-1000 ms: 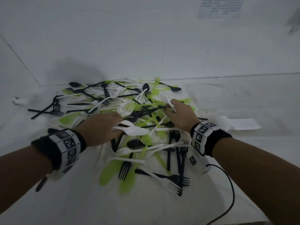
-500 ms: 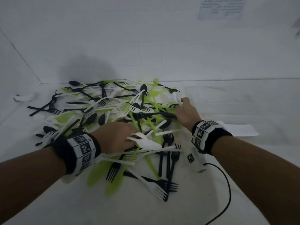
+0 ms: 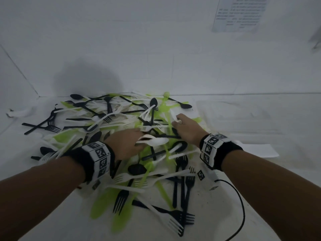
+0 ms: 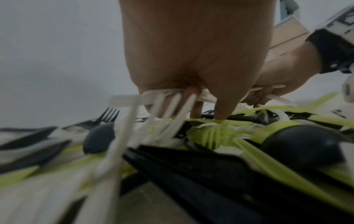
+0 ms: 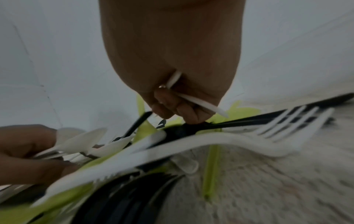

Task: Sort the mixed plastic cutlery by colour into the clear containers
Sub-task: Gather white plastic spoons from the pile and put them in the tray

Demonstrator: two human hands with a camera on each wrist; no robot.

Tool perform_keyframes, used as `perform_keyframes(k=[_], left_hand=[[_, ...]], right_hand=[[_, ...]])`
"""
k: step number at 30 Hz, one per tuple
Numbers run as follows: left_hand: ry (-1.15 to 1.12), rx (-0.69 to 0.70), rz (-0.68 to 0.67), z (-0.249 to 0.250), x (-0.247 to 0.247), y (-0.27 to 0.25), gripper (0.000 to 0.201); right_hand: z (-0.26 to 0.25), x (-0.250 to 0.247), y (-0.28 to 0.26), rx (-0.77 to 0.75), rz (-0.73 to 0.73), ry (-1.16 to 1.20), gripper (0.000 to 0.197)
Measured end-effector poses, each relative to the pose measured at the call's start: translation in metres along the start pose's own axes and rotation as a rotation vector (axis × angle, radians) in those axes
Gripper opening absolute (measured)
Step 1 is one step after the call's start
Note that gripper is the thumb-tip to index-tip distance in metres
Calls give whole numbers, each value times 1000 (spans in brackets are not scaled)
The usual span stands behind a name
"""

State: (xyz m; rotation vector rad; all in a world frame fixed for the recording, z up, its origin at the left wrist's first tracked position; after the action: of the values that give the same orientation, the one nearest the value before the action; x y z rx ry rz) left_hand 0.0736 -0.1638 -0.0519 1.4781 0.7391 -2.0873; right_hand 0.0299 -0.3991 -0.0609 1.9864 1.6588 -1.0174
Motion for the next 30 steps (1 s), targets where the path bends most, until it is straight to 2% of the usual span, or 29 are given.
perform_keyframes(k=[4,6,8,11,13,15,17,18,22,24,30], left_hand=[[-11,42,-47,-6,-2,-1,30],[-14,85,-51,-9,-9,-3,29],[-38,116,-16,-15,-16,-6,24],[-67,189,48,-27,-24,-9,23],[-71,206,132,-40,-30,-10,23],[-96,146,225,-55,-39,-7,25],[-162,26,279,-74,-46,-2,25],[-192,-49,298,-84,-49,1,24],[-312,-343,382,-127,-52,5,23],[-278,-370,402,-139,-51,4,26],[-290,-406,417,-156,-48,10,34]], right_hand=[[-12,-3,9,25,25,-61,24],[-16,-8,17,36,15,-168,23],[-18,-12,29,50,41,-239,21],[-26,-14,44,22,102,-282,7],[-38,-12,52,-4,114,-284,8],[-51,-9,59,-26,115,-237,23],[-64,0,69,-61,88,-220,39],[-70,6,75,-87,71,-250,41],[-93,28,95,-179,49,-349,21],[-100,37,103,-182,22,-392,20],[-100,57,123,-102,-123,-566,34]])
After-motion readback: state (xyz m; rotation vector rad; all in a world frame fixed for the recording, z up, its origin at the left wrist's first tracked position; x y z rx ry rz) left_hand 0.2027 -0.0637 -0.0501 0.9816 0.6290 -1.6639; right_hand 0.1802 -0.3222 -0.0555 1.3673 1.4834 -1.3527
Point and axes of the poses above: each hand's wrist, its own y-axis towards the middle knuckle, its own x-axis out of the palm, z = x × y, the point moved 3 cm from there along y, towards the middle knuckle, and after that the axes turned 4 degrees about -y, right-handed, at the moved point
